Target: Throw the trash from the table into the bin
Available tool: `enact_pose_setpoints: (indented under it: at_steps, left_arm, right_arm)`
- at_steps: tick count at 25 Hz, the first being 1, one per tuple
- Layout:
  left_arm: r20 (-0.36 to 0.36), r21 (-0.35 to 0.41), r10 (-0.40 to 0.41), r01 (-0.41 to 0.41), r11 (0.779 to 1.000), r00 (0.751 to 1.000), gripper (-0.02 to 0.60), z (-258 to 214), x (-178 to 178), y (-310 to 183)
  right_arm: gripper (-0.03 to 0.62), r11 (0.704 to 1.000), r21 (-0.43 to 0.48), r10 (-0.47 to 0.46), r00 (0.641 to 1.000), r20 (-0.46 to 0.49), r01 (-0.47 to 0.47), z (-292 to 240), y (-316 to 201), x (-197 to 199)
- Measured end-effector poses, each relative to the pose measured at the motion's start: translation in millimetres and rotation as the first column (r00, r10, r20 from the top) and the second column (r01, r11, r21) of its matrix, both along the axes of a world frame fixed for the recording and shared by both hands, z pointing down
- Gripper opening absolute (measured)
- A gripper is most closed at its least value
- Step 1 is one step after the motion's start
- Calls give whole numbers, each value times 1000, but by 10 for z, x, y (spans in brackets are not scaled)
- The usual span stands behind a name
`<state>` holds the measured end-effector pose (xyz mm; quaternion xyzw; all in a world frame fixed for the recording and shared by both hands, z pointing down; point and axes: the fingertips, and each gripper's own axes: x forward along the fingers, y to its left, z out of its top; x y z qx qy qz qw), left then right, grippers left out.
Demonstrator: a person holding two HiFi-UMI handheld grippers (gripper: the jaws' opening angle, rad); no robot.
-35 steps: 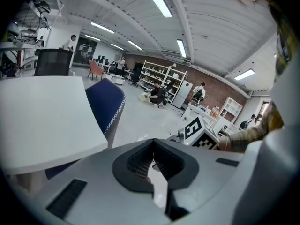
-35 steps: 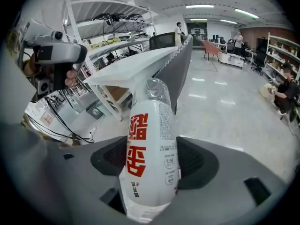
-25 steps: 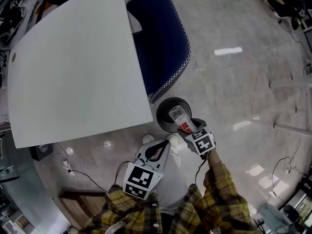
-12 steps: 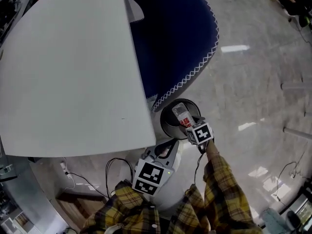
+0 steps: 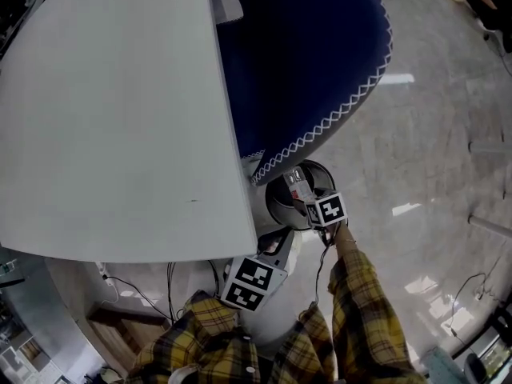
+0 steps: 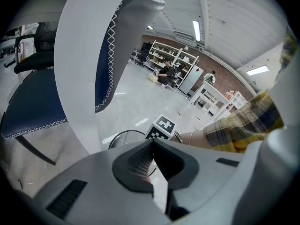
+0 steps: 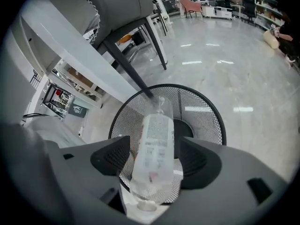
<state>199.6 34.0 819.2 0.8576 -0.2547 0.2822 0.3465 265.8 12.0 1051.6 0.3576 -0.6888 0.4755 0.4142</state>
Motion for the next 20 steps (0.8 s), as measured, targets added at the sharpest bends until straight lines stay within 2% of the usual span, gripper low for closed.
enact_pose_setpoints:
  at_steps: [3, 8, 15, 20]
  left_arm:
    - [2, -9, 1, -1, 1000, 1000, 8, -33, 16, 18]
    - [1, -27, 8, -8, 1000, 1000, 8, -244, 27, 81]
    - [14, -46, 8, -8, 999, 1000, 8, -811, -24, 226]
    - [4, -28, 1, -1, 1000, 1000, 8, -1393, 6, 284]
  right_arm:
    - [301, 1000, -3, -6, 1000, -6, 6, -59, 33, -9]
    - [305, 999, 13, 38, 999, 11, -38, -363, 114, -29]
    - [305, 996, 52, 74, 997, 25, -75, -1117, 168, -33]
    - [305, 992, 80, 98, 994, 46, -102, -1803, 224, -54]
